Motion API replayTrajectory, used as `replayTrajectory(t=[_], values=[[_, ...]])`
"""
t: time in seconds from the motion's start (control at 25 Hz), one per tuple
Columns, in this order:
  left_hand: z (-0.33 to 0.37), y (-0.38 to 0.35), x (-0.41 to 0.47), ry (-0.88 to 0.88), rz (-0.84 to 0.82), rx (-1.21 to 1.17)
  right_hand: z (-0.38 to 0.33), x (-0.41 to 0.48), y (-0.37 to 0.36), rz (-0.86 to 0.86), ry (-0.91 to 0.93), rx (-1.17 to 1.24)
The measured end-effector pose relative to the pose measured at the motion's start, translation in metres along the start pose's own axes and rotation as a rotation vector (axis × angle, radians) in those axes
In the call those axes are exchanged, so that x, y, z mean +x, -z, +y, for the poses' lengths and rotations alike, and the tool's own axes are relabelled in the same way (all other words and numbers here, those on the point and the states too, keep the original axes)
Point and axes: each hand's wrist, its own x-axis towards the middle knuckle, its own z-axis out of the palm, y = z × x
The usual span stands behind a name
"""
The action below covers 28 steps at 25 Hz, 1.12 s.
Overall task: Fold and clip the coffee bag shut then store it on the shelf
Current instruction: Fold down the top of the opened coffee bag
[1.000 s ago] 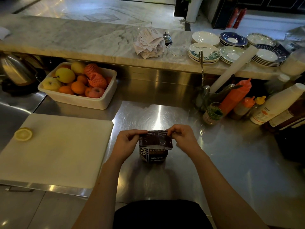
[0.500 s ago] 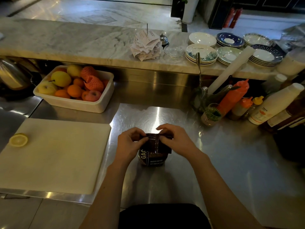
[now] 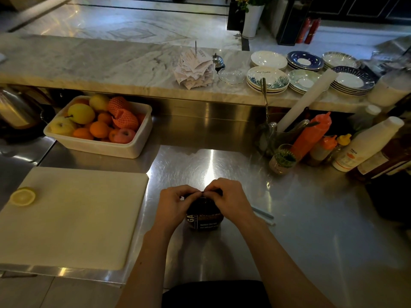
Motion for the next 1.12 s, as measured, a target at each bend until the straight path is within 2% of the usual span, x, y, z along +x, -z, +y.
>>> replayTrajectory(t=[0.2, 0.4, 0.6, 0.8, 0.92, 1.04, 1.12], values=[[-0.001, -0.002, 0.003, -0.019, 0.005, 0.012, 0.009, -0.003, 0.008, 0.064, -0.048, 0.051], [-0.004, 0.007, 0.005, -0.027, -0.078, -0.005, 0.012, -0.003, 0.013, 0.0, 0.025, 0.032], [-0.009, 0.01, 0.003, 0.021, 0.043, -0.049, 0.015, -0.005, 0.015, 0.061, -0.022, 0.1], [-0.016, 0.011, 0.006, 0.017, -0.021, -0.087, 0.019, -0.007, 0.013, 0.188, -0.083, 0.126], [-0.022, 0.015, 0.007, 0.114, 0.009, -0.183, 0.019, -0.006, 0.013, 0.187, -0.043, 0.102], [-0.025, 0.014, 0.006, 0.134, -0.098, -0.14, 0.018, -0.004, 0.011, 0.193, -0.031, 0.099], [-0.023, 0.007, 0.002, 0.136, -0.081, -0.142, 0.021, -0.005, 0.011, 0.18, -0.031, 0.144]])
